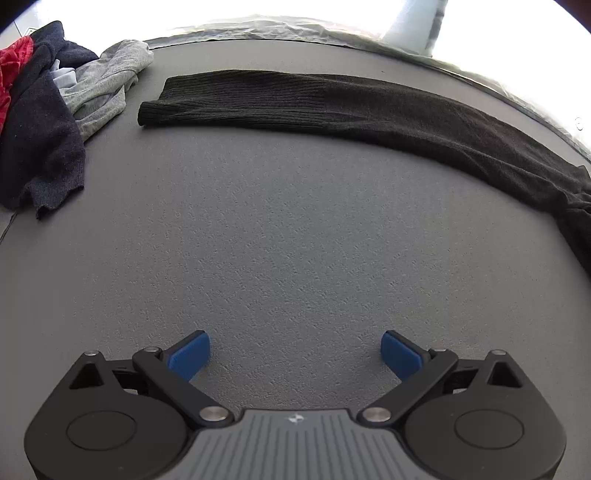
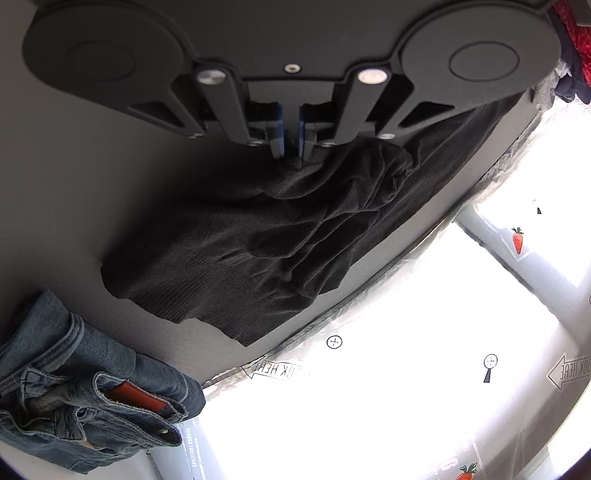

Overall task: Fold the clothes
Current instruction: 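Grasp the sweater hem with the right gripper and lift it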

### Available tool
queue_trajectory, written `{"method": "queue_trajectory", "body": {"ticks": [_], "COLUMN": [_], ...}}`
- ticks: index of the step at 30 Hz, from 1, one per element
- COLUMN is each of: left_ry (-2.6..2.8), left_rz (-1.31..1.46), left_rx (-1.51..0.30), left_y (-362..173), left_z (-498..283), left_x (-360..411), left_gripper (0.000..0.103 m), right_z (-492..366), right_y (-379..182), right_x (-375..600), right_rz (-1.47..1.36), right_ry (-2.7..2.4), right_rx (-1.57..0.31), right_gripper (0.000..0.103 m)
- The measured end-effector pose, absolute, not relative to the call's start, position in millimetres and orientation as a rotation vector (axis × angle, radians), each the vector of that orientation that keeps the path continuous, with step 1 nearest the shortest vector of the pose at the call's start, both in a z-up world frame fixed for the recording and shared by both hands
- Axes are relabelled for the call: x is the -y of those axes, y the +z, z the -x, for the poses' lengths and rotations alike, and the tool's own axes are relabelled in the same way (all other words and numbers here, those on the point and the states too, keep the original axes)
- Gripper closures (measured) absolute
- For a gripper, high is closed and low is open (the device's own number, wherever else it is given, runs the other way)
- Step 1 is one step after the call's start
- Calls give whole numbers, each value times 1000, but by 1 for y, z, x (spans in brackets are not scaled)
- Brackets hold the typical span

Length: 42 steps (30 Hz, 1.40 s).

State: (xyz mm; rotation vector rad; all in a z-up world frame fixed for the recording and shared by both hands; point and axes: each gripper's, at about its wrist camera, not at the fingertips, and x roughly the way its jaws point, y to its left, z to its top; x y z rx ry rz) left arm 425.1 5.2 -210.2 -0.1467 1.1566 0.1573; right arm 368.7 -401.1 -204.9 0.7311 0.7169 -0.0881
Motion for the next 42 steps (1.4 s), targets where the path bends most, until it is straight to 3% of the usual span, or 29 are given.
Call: {"method": "queue_trajectory", "body": {"ticks": [5,10,13,15,20,27,29,33,39,42], "left_ry": [130,106,96,98,122,128,130,129,130,129], "left_rz": [174,137,126,118,108,98,94,97,98,98], "left_rx": [-1140,-1121,-1133,-1148,-1180,-1170,-1170,-1171,-1163,-1164], "left_y": [-202,-197,-199,-202,-211,-214,-215,-215,-215,-215], "left_z": [-411,-405,-404,-405,-407,-406,-406,-406,-405,-405], "left_x": [-13,-15,-18,-20,-21,-19,-18,-19,-18,-18], "left_gripper": [4,4,4,4,4,0,0,0,0,0], "right_z": [-349,-350,-346,-341,-342,-366,-376,-390,-401,-400], "right_y": [-189,-197,-226,-235,-224,-234,-241,-246,-215,-194], "right_x": [378,358,366,371,372,356,353,340,302,296], "right_rz": [-986,-1006,-1175,-1249,-1166,-1108,-1102,-1057,-974,-1144], "right_ry": [85,69,2,-35,-94,-57,-63,1,291,532], "right_rx": [-657,-713,-788,-799,-808,-905,-934,-980,-979,-853], "right_gripper": [96,94,90,75,63,59,60,87,90,90]}}
